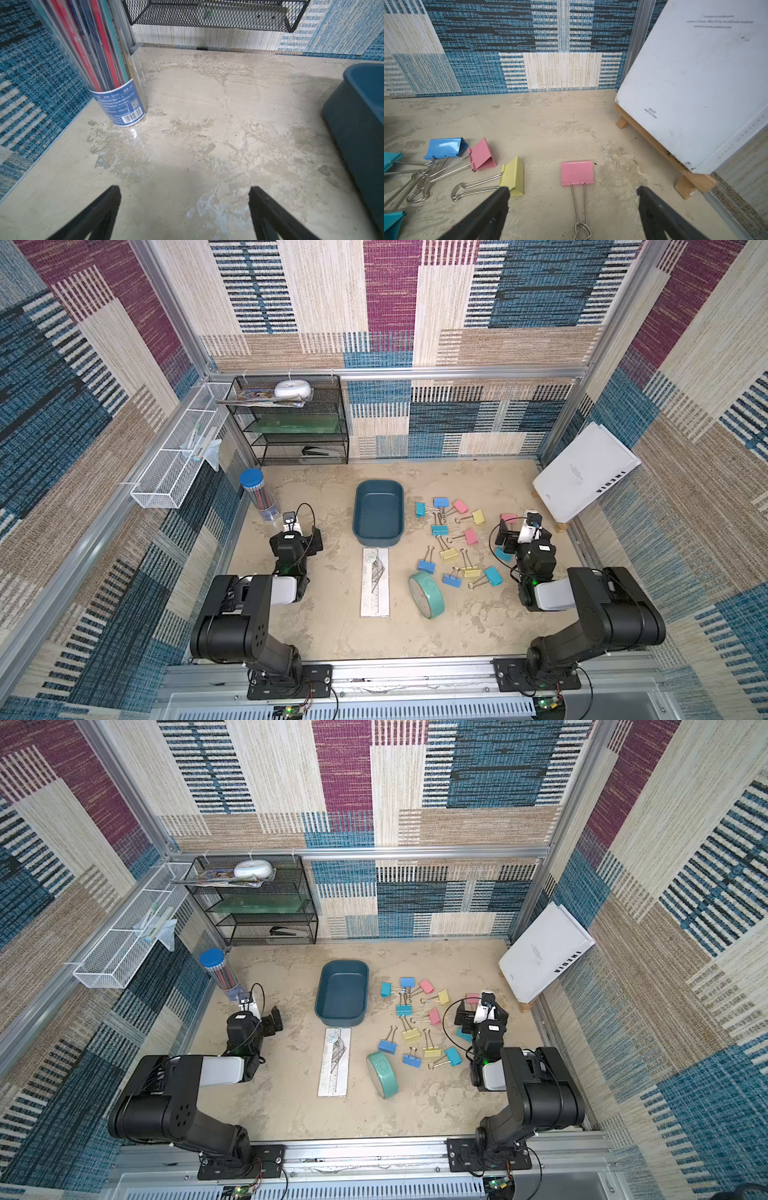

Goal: Put the binder clips in the storage box
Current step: Move the distractor to the center of the board.

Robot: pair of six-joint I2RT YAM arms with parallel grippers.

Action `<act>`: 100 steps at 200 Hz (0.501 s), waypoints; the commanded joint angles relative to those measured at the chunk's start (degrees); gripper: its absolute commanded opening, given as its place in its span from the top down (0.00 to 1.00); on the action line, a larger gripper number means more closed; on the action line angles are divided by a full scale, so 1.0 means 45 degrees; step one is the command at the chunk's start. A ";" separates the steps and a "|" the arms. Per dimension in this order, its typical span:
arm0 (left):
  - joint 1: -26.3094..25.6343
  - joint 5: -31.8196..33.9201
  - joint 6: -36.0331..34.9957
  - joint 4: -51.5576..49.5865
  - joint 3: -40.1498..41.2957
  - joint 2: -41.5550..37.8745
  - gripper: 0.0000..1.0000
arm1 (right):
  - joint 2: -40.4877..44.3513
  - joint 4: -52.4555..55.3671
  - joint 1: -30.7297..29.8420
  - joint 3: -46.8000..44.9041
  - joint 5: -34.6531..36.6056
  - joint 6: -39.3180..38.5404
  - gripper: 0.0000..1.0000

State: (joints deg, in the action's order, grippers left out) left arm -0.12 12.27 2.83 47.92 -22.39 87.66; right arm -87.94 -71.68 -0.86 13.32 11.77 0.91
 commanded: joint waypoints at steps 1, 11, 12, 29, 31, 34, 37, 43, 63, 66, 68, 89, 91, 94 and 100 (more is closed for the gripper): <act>0.0024 0.0017 0.0016 0.0148 -0.0027 -0.0029 0.00 | 0.0050 -0.0225 0.0007 0.0025 0.0022 0.0052 0.01; 0.0025 0.0029 0.0016 0.0150 -0.0039 -0.0026 0.00 | 0.0050 -0.0228 -0.0002 0.0026 0.0021 0.0052 0.01; 0.0026 0.0028 0.0025 0.0151 -0.0031 -0.0026 0.00 | 0.0050 -0.0236 0.0007 0.0027 0.0021 0.0062 0.01; 0.0020 0.0021 0.0016 0.0149 -0.0028 -0.0031 0.00 | 0.0005 -0.0099 0.0006 0.0141 -0.0091 0.0052 0.01; 0.0015 0.0025 0.0016 0.0151 -0.0025 -0.0037 0.00 | -0.0005 -0.0056 0.0023 0.0159 -0.0134 0.0052 0.01; 0.0016 0.0026 0.0016 0.0166 -0.0024 -0.0040 0.00 | -0.0008 -0.0063 0.0049 0.0144 -0.0169 0.0057 0.01; 0.0020 0.0027 0.0013 0.0171 -0.0009 -0.0045 0.00 | 0.0002 -0.0157 0.0054 0.0072 -0.0164 0.0053 0.01; 0.0014 0.0010 -0.0002 0.0181 0.0005 -0.0051 0.00 | 0.0138 -0.0328 0.0055 -0.0058 -0.0053 0.0004 0.00; 0.0004 -0.0273 -0.0161 -0.1287 -0.0426 -0.1201 0.00 | 0.1224 0.0015 0.0017 -0.0026 0.0183 -0.0128 0.00; 0.0007 -0.0265 -0.0155 -0.1957 -0.0609 -0.1482 0.00 | 0.1589 0.0910 0.0019 0.0260 0.0237 -0.0058 0.00; -0.0017 -0.0202 -0.0159 -0.2251 -0.0741 -0.1669 0.00 | 0.1812 0.1681 0.0017 0.0511 0.0290 0.0025 0.01; -0.1049 0.1658 -0.0083 -0.4670 -0.1537 -0.3432 0.00 | 0.3361 0.9398 -0.0003 0.4502 0.0058 0.1349 0.04; -0.1258 0.1889 -0.0019 -0.4858 -0.1579 -0.3666 0.00 | 0.3417 0.9950 -0.0013 0.4867 -0.0092 0.1475 0.04; -0.1555 0.2120 0.0092 -0.5077 -0.1627 -0.3997 0.00 | 0.3489 1.0753 -0.0041 0.5369 -0.0335 0.1690 0.04; -0.2239 0.2565 0.0426 -0.5856 -0.1792 -0.4615 0.01 | 0.3654 1.2175 -0.0144 0.6016 -0.0852 0.2175 0.04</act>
State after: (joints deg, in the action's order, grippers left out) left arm -3.40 15.62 2.81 35.40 -28.25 74.87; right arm -74.74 -47.88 -0.84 28.49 12.36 3.46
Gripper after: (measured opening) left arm 0.997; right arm 0.959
